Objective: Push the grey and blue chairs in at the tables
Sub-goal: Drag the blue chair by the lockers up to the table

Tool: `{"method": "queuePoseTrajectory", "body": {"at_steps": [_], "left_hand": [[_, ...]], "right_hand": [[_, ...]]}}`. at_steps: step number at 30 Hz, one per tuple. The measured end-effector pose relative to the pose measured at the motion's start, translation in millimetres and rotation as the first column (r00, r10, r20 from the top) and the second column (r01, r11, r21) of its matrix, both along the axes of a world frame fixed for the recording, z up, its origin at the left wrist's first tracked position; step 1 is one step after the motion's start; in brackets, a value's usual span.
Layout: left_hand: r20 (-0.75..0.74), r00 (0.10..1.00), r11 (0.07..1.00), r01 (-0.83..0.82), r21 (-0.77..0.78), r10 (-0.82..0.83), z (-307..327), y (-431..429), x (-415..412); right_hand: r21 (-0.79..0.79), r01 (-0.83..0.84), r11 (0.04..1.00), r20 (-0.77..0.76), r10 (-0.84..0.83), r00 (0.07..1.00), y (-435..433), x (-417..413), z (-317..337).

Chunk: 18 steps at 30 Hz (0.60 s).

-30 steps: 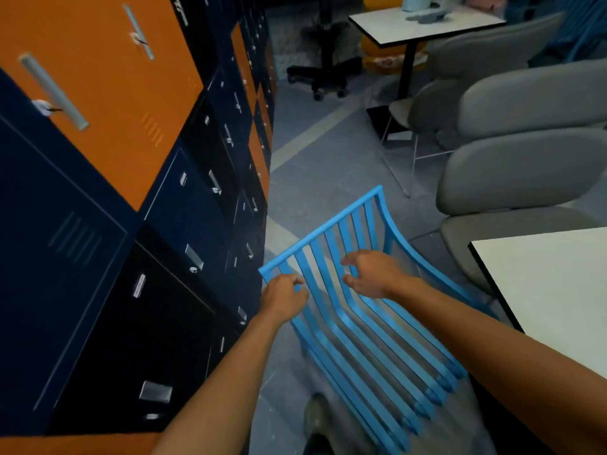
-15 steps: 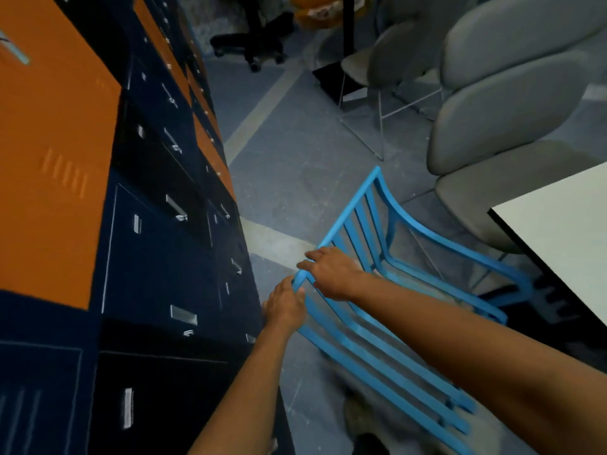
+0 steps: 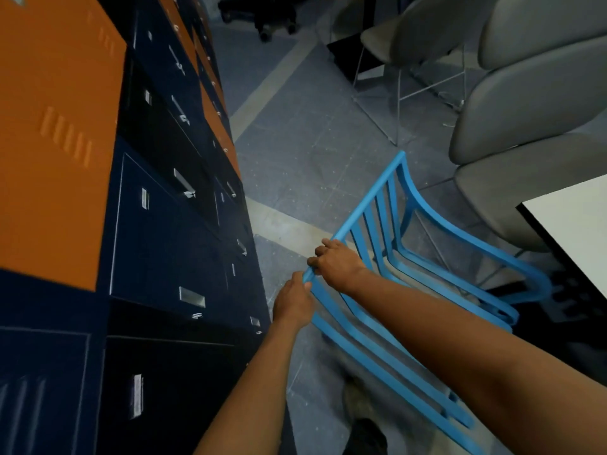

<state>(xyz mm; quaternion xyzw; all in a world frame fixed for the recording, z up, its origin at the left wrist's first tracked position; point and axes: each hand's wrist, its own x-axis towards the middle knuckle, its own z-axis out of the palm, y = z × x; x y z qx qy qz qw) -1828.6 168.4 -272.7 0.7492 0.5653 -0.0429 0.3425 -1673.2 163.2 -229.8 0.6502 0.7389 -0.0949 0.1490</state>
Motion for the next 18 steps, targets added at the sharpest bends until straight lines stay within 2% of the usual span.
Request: {"method": "queuePoseTrajectory", "body": {"at_steps": [10, 18], "left_hand": [[0.034, 0.996, 0.997, -0.079, -0.006, 0.079, -8, -48, -21], [0.031, 0.985, 0.985, -0.171, 0.031, 0.17, -13, -127, -39]], "right_hand": [[0.038, -0.054, 0.998, -0.018, 0.055, 0.998, -35, -14, -1], [0.058, -0.143, 0.988, -0.015, 0.144, 0.989, -104, -33, 0]]}}
